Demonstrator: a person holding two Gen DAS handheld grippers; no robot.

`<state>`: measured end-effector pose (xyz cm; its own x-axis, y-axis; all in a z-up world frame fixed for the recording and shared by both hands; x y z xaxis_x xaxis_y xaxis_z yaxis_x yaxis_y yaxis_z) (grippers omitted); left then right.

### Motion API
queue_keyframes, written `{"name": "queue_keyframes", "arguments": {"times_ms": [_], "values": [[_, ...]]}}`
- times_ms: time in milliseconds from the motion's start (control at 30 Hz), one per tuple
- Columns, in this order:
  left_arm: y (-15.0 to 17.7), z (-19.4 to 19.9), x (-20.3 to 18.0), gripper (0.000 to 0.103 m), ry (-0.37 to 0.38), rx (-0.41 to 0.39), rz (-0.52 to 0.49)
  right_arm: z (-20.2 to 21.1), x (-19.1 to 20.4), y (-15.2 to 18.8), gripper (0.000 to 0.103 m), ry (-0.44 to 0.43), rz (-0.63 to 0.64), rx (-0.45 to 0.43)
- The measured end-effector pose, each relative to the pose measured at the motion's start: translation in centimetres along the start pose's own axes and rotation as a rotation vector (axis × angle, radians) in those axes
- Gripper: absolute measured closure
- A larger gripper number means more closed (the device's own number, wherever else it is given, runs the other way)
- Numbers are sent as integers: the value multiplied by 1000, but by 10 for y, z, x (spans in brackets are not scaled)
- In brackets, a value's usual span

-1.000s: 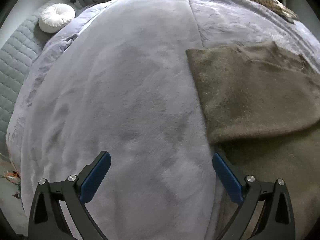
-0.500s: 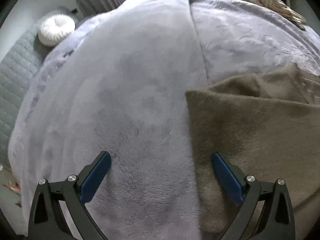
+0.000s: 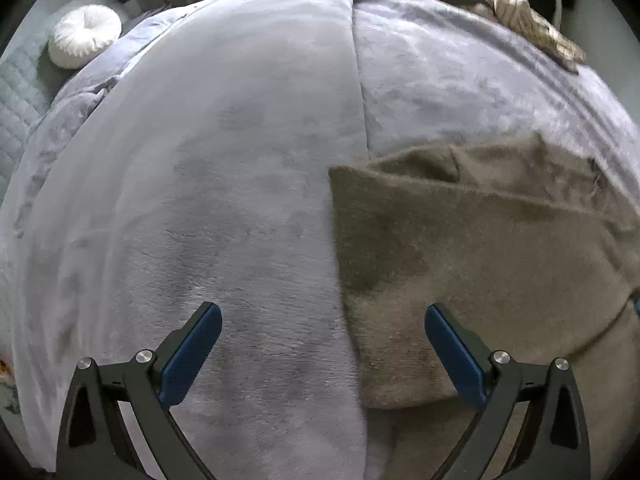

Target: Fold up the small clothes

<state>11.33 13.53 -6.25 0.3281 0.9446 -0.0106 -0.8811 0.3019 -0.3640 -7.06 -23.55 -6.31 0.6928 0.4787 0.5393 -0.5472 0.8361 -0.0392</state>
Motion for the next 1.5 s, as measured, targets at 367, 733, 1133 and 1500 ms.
{"name": "queue_keyframes", "arguments": {"times_ms": [367, 733, 1133, 1500], "values": [[21, -20, 7, 1, -61, 23, -77, -9, -8, 6, 95, 134, 73, -5], [24, 13, -22, 1, -39, 13, -116, 27, -28, 16, 86, 182, 112, 8], [38, 47, -133, 1, 172, 1, -163, 43, -36, 37, 45, 119, 55, 17], [38, 49, -194, 1, 198, 27, -208, 87, -83, 18, 36, 129, -30, -72]]}}
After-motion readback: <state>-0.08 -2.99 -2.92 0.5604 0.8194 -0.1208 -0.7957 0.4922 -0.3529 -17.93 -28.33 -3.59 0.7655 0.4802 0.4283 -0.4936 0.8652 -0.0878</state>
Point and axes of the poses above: each gripper's, at about its wrist camera, not at the fingertips, and z roughly against the way its jaws point, x to its left, y to its underside, the point moved 7 cm from there along -z, roughly the way its jaws point, and after that the axes turned 6 degrees about y, right-handed, at the moved point
